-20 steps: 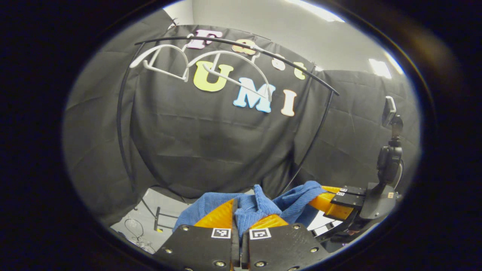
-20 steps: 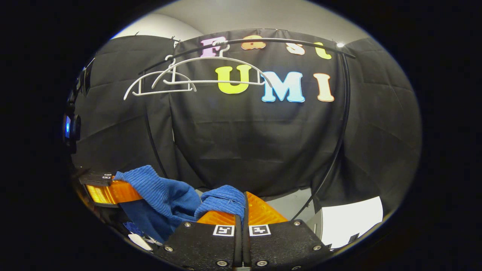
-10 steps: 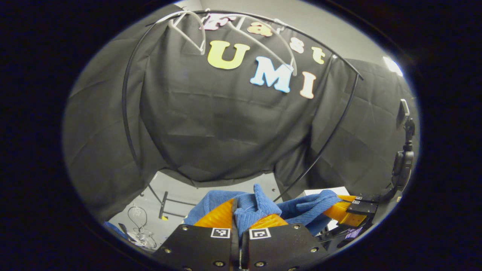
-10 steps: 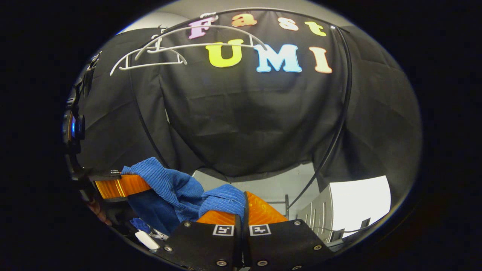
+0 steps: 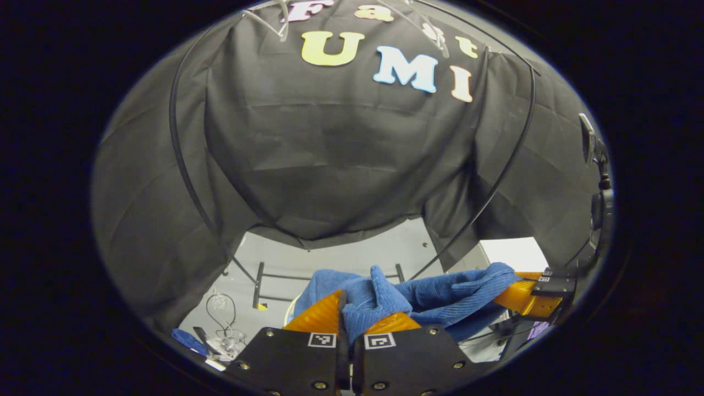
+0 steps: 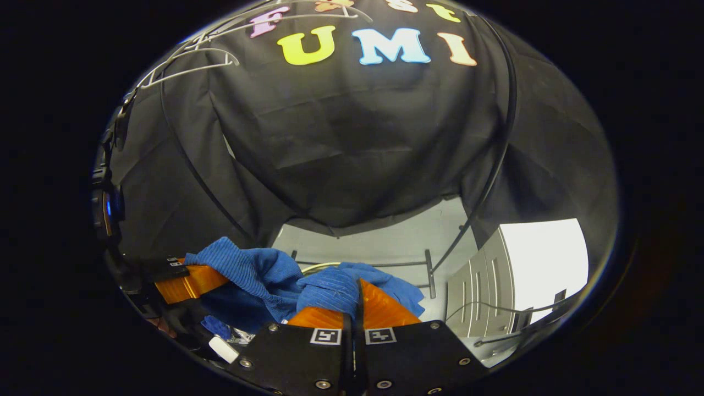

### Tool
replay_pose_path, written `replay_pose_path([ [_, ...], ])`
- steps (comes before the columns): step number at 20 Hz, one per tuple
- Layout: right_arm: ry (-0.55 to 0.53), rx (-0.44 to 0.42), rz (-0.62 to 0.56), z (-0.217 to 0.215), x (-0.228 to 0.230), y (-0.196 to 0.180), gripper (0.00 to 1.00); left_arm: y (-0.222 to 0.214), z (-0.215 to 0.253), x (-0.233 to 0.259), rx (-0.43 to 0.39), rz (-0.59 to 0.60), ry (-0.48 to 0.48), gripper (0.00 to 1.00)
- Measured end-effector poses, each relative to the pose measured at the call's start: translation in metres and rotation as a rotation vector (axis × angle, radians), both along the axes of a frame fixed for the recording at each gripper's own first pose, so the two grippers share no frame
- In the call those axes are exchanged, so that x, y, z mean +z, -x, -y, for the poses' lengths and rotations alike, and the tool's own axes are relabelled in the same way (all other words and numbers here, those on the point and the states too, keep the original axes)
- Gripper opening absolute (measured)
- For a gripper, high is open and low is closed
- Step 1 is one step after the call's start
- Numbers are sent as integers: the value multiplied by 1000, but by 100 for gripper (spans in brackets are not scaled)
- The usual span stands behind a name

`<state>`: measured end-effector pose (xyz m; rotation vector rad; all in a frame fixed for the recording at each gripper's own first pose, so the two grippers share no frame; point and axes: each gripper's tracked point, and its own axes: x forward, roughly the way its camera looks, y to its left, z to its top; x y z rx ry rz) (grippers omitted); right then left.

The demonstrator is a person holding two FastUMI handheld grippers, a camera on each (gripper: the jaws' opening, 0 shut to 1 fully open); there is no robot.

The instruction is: Grasp the clothes on the hanger with both hands and then place them into the laundry hamper below.

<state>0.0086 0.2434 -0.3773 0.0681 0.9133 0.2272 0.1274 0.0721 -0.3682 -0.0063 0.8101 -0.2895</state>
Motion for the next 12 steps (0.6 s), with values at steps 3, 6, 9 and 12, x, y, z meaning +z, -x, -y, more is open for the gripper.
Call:
replay_pose_path([
  [3,11,-30,-62,3,-28,6,2,3,-5,-31,-8,-43,-22,2],
  [6,22,-26,-85,2,-40,5,3,7,-7,-48,-11,-74,-25,5],
  [9,40,0,-105,1,-50,6,3,2,-8,-62,-9,-99,-31,5],
  [12,50,2,-131,1,-56,10,5,7,-14,-71,1,-125,-44,5],
])
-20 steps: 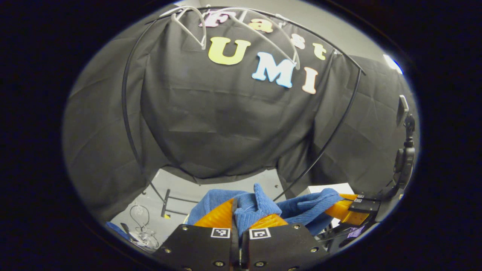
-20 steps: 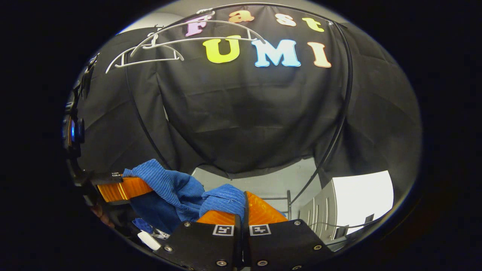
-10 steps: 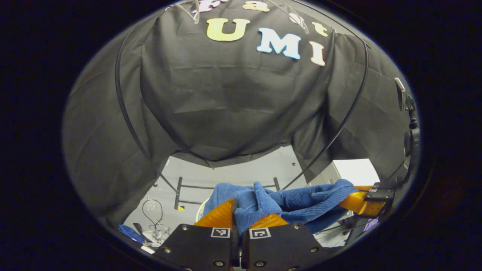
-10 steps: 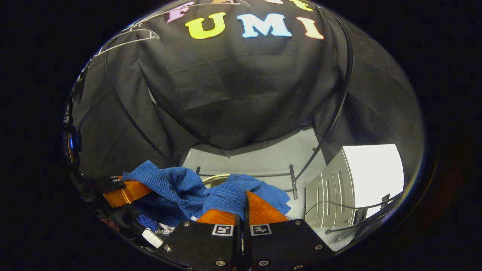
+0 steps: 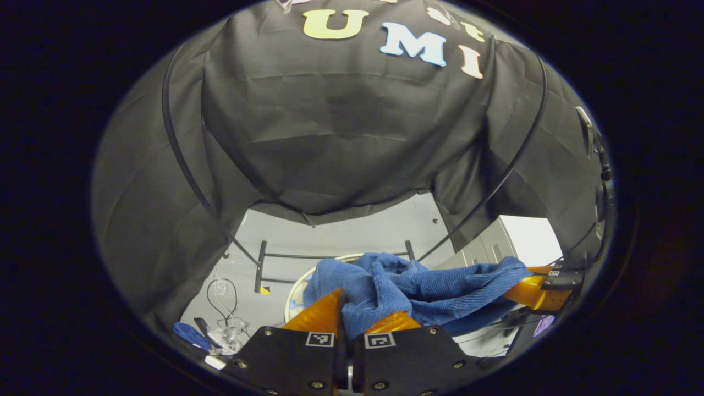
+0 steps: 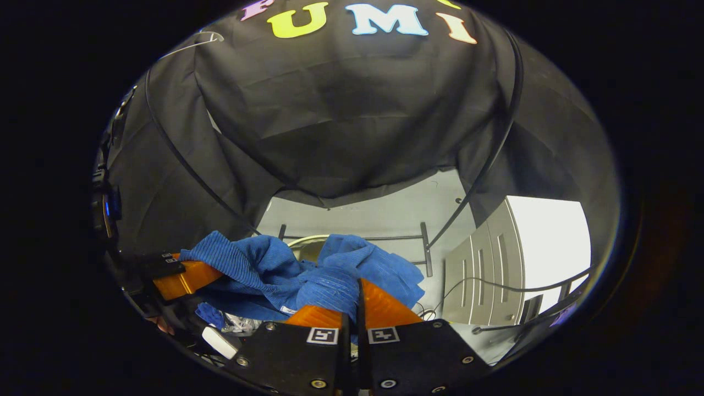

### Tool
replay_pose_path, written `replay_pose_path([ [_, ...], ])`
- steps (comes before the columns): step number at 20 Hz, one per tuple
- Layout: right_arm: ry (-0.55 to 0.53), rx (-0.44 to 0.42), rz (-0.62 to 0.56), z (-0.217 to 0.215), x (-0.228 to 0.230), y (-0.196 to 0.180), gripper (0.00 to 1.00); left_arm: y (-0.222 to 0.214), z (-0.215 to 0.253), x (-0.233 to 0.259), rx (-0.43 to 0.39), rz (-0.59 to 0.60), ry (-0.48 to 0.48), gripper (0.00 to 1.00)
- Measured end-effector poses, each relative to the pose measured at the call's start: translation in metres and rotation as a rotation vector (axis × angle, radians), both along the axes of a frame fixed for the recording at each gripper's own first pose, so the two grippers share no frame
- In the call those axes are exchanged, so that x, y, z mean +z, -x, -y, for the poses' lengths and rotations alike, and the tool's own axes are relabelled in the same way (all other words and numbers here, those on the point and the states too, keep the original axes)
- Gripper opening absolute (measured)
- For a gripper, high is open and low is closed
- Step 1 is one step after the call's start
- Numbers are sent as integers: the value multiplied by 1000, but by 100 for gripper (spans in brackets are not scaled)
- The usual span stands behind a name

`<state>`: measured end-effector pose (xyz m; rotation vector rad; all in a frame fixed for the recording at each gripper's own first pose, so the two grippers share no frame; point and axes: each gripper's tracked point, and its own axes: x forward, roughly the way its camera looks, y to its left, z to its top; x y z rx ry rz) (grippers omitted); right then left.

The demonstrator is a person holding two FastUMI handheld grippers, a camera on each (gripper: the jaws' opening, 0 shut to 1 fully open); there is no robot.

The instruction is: Grasp the clothes on the hanger with both hands and then place them into the laundry hamper below.

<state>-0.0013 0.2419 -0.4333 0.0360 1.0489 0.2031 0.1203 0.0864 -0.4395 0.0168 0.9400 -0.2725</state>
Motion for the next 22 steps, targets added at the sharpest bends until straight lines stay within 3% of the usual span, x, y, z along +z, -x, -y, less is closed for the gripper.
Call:
replay_pose_path([
  [4,23,7,-60,-2,-11,12,14,15,-19,-14,30,-56,-53,7],
  [6,26,30,-74,-7,-11,20,29,25,-29,-14,55,-79,-51,10],
  [8,42,55,-83,-10,-9,28,53,39,-47,-18,81,-94,-76,24],
  [9,56,60,-93,-9,-11,33,68,42,-50,-18,88,-90,-71,41],
  [11,62,35,-106,-5,-6,41,98,56,-55,-13,99,-94,-60,68],
  [13,37,16,-99,-6,7,41,97,70,-74,-16,109,-101,-112,94],
  [17,73,-2,-23,23,44,34,98,82,-76,0,141,-86,-115,92],
  [22,45,-98,29,73,73,34,98,85,-64,37,133,-11,-135,92],
])
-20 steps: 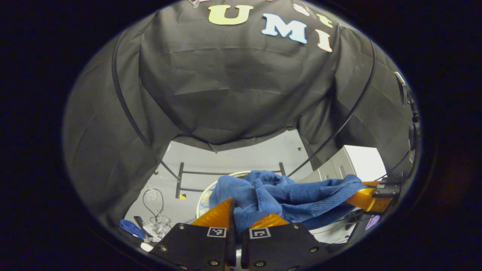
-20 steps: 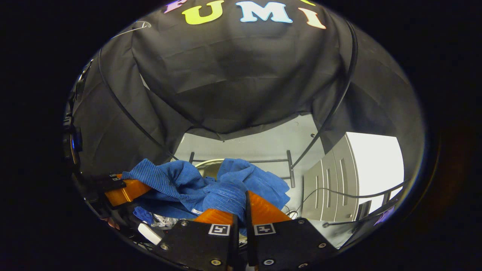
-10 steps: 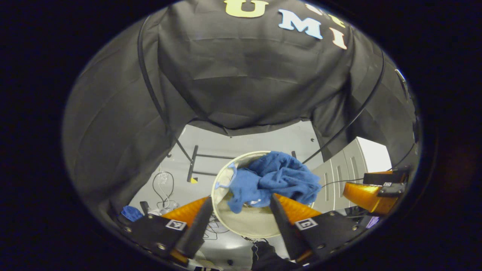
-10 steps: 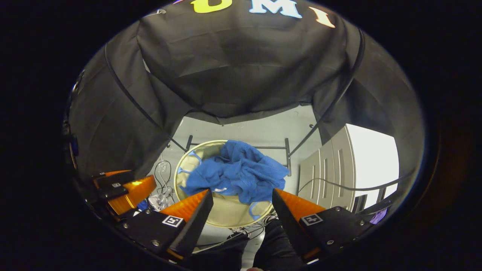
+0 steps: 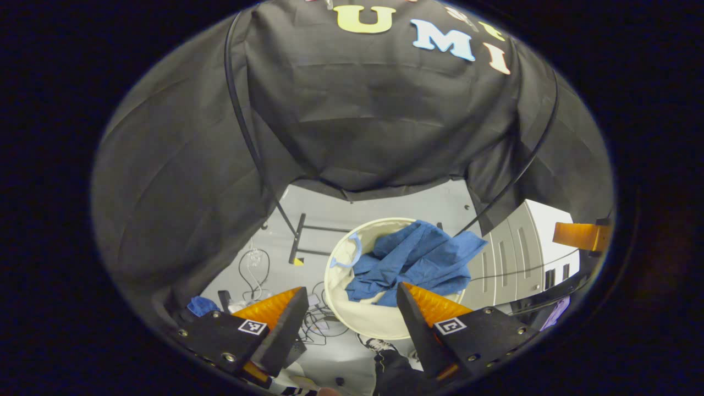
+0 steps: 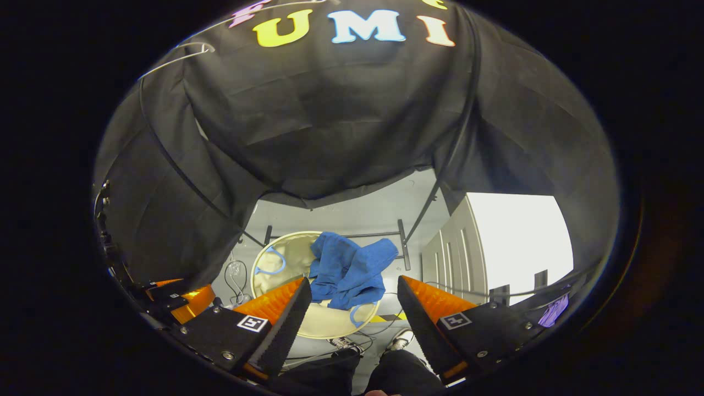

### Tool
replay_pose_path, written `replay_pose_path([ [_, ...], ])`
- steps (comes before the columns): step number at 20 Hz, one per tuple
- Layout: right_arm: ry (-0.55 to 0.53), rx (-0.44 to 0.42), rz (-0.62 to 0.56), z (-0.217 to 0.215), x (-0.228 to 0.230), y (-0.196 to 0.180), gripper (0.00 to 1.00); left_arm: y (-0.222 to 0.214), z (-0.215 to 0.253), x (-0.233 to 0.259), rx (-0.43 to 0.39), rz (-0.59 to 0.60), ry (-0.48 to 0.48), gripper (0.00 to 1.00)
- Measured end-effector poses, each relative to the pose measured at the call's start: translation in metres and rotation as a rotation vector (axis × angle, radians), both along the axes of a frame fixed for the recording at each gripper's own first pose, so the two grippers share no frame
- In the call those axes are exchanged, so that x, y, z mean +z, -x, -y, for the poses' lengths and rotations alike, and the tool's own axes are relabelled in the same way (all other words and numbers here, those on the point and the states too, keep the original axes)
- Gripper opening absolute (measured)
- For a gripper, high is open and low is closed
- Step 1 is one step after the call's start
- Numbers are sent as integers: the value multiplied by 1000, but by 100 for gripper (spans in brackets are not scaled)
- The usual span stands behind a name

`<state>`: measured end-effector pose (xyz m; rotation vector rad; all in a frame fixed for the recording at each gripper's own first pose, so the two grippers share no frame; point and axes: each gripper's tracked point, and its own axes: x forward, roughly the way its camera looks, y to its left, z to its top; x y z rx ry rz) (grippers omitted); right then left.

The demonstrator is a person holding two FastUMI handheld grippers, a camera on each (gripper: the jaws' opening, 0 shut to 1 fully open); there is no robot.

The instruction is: Grasp the clothes on the hanger with both hands and then place them into the laundry hamper below.

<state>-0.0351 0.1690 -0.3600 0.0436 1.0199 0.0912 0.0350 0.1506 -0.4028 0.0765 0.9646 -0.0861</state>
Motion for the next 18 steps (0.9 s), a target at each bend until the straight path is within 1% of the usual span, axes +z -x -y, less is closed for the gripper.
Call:
replay_pose_path([
  [2,-2,-27,42,23,15,-4,98,-4,11,26,-13,61,-18,94],
  [6,-39,-85,106,68,42,-4,98,-1,47,85,-13,163,-13,93],
  [7,-52,-95,127,76,49,-1,97,-1,59,99,-11,187,-5,94],
  [10,-78,-111,185,105,72,-4,96,1,92,139,-15,268,5,93],
  [14,-90,-110,312,142,110,7,96,3,135,208,-6,411,35,94],
  [18,-84,-98,504,184,172,-2,96,9,164,284,5,578,54,93],
])
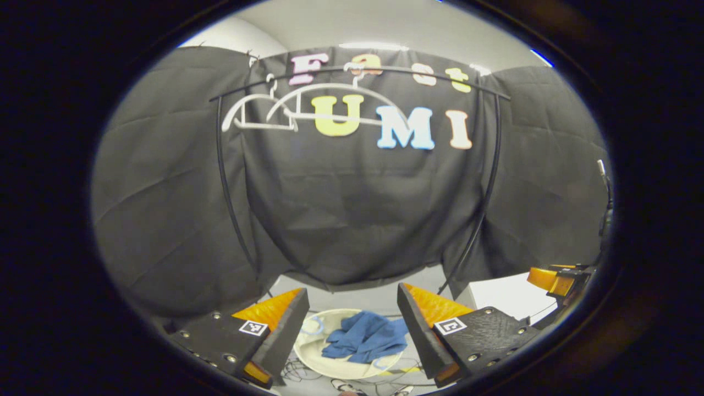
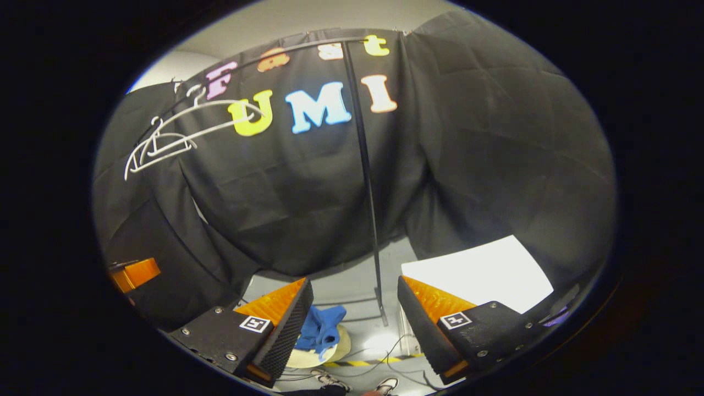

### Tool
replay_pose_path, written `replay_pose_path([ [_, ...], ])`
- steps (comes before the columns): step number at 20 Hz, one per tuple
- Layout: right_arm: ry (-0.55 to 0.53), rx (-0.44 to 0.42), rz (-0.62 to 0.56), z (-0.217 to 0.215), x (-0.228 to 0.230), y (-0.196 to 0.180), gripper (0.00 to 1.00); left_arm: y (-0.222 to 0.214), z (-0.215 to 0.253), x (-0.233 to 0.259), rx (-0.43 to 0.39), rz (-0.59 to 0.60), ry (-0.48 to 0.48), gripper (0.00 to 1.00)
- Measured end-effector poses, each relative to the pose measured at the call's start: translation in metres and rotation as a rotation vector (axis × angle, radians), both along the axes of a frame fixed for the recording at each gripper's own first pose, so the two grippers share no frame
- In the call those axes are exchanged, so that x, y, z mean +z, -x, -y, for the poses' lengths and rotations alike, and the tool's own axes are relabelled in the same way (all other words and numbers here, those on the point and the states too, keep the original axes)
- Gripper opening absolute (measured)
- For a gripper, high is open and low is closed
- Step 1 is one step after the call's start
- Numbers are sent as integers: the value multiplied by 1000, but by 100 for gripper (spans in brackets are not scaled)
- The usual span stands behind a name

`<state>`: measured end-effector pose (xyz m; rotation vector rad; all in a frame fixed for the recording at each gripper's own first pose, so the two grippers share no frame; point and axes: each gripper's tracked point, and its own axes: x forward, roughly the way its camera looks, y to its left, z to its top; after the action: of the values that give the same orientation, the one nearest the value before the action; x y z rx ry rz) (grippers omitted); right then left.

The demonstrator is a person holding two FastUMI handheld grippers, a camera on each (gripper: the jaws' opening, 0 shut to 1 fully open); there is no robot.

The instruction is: Grasp the clothes on the hanger with both hands and then place them into the laundry hamper below.

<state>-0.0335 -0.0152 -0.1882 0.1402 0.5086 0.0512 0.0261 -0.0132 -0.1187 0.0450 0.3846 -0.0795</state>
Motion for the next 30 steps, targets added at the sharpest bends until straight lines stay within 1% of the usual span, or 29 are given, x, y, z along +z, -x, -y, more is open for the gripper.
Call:
replay_pose_path([
  [2,22,9,103,12,32,-9,96,5,11,32,10,83,30,93],
  [5,48,-23,241,39,87,-17,96,20,20,87,13,202,74,93],
  [6,44,-29,287,43,105,-19,92,31,19,104,18,248,77,93],
  [7,40,-31,327,45,121,-19,95,37,17,122,26,287,76,93],
  [9,47,-34,391,50,147,-20,95,54,3,146,71,344,85,92],
  [10,48,-38,422,52,158,-20,92,64,-2,150,83,372,97,92],
  [11,47,-39,445,51,168,-19,95,70,-8,159,96,395,103,92],
  [12,47,-40,458,51,174,-19,91,73,-17,169,110,415,102,92],
  [13,46,-43,466,52,176,-17,100,74,-25,176,122,428,94,92],
  [14,43,-45,465,52,177,-16,91,70,-33,179,132,441,77,92],
  [17,49,-63,435,54,170,-17,91,64,-54,180,158,462,50,92],
  [18,58,-71,424,56,167,-17,95,62,-57,175,162,464,59,92],
  [19,69,-75,412,55,166,-19,91,59,-60,170,162,462,74,92],
  [21,86,-73,404,49,168,-24,100,54,-60,163,149,457,113,92],
  [22,93,-69,407,46,172,-26,95,49,-61,159,149,456,129,92],
  [25,99,-66,428,36,186,-35,95,36,-71,156,169,460,145,93],
  [26,90,-61,437,29,191,-37,95,34,-70,158,162,470,145,93],
  [27,83,-55,446,23,197,-39,99,31,-70,161,156,482,139,93],
  [28,79,-52,449,18,200,-42,95,29,-73,161,153,488,133,92],
  [30,71,-51,459,10,207,-44,95,24,-76,159,147,492,124,92],
])
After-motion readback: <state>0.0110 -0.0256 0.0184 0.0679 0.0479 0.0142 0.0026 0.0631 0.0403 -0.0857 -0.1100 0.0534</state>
